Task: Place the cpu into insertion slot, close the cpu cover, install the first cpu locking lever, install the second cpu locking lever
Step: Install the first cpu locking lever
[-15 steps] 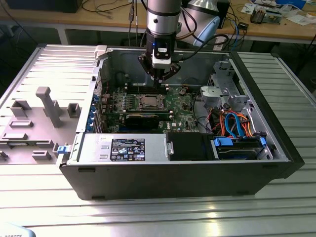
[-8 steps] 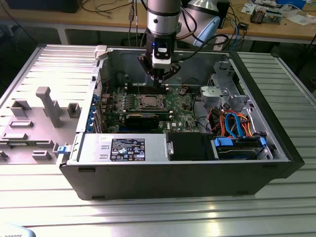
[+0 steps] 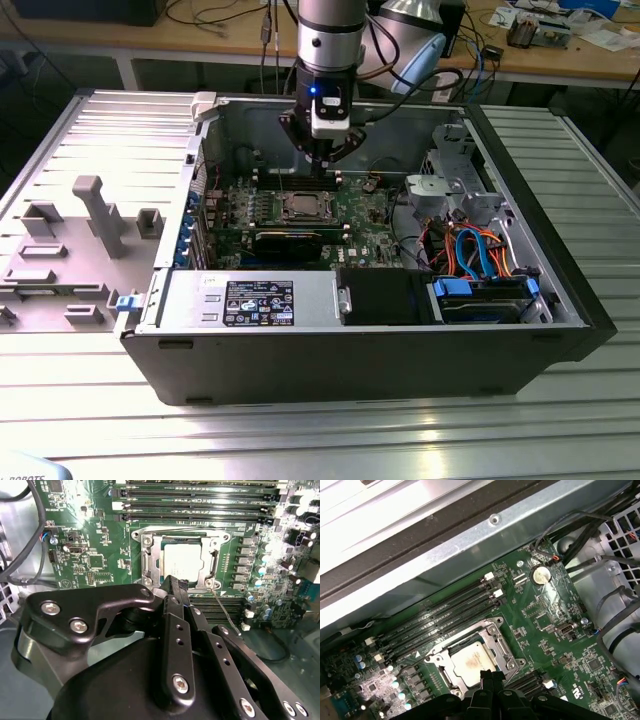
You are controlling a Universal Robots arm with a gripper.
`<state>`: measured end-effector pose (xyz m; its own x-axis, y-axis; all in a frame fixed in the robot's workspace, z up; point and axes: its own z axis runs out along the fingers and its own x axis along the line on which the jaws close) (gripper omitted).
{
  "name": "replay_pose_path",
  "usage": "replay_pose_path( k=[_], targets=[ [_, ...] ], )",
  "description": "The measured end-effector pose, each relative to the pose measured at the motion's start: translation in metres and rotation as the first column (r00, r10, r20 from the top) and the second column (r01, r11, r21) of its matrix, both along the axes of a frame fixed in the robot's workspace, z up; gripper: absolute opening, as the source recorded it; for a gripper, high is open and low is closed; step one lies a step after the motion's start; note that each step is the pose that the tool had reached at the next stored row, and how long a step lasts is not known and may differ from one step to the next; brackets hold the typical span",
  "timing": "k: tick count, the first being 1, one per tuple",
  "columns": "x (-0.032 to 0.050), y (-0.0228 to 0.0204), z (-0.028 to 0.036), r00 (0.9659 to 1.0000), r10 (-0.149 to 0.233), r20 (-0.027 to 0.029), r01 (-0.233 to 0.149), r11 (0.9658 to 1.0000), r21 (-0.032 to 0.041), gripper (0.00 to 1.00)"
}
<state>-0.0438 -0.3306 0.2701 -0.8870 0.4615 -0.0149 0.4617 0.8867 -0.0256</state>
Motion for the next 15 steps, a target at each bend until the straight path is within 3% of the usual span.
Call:
replay_pose_path(
  k=[5,7,10,13,15],
  targets=[
    [-0.0086,0.0000,0.0000,1.0000,0.009,0.0000,-0.009,1.0000,-0.0001,0.11],
    [-0.0161,0.0000,0.0000,1.0000,0.009,0.0000,-0.009,1.0000,0.0000,0.11],
    [-0.0190,0.0000,0.0000,0.9999,0.013,0.0000,-0.013,0.9999,-0.0001,0.11],
    [-0.0191,0.0000,-0.0002,0.9987,0.052,0.0007,-0.052,0.9987,-0.0002,0.11],
    [-0.0191,0.0000,-0.0005,0.9953,0.097,0.0018,-0.097,0.9953,-0.0002,0.11]
  ],
)
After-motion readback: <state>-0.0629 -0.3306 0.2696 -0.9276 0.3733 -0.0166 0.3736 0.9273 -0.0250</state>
